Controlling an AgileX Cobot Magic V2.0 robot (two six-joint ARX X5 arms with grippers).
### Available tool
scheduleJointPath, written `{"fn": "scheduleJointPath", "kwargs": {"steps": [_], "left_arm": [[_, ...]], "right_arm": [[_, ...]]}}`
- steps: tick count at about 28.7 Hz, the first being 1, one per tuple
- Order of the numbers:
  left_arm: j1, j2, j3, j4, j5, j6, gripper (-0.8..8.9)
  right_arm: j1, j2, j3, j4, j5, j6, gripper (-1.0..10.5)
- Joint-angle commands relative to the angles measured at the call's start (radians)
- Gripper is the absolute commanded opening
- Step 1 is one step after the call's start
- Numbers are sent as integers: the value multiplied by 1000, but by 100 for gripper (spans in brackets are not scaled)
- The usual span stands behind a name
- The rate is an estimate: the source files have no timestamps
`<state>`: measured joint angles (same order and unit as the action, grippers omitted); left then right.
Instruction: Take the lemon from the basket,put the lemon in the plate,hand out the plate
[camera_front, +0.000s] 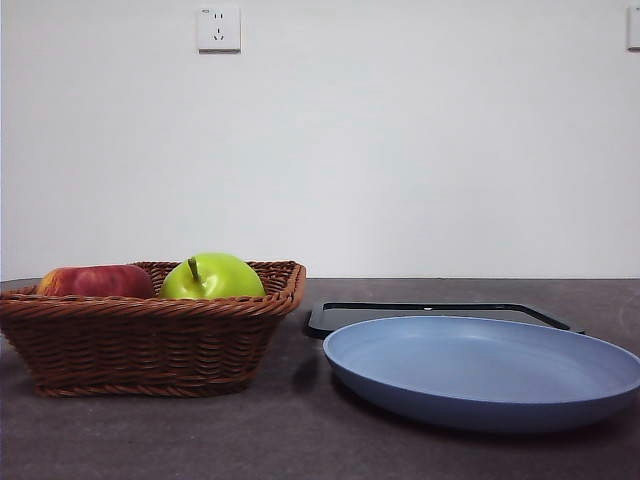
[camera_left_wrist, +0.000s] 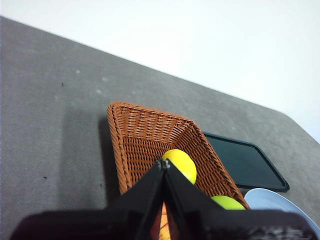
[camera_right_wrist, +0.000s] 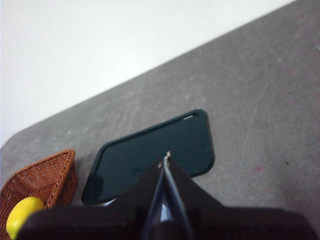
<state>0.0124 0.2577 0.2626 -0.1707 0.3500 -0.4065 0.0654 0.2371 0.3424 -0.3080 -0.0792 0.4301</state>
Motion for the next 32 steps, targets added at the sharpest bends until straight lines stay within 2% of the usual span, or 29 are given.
{"fn": "scheduleJointPath", "kwargs": {"steps": [1,5,11,16,21,25,27,30,32], "left_arm": [[2,95,67,10,45,23,7],[0,214,160,12,109,97,7],[-1,392,296,-16,234,101,6],[-1,549,394,-111,358,141,6],[-15,662,473,-271,392,220,7],[-35,687,484,-302,398,253,13],[-39,687,484,-301,409,253,94],[-39,687,484,-303,381,246,301],[-39,687,484,-303,375,240,367]], "right_arm": [[1,72,86,-39,-1,-42,3],[1,179,181,-96,-39,-121,3],[1,357,308,-213,-88,-200,3],[1,514,377,-313,-186,-294,4],[2,658,383,-389,-299,-338,4],[2,790,383,-421,-341,-341,84],[2,865,383,-418,-341,-341,171],[3,960,383,-396,-341,-340,304],[9,1017,383,-354,-341,-337,328]]}}
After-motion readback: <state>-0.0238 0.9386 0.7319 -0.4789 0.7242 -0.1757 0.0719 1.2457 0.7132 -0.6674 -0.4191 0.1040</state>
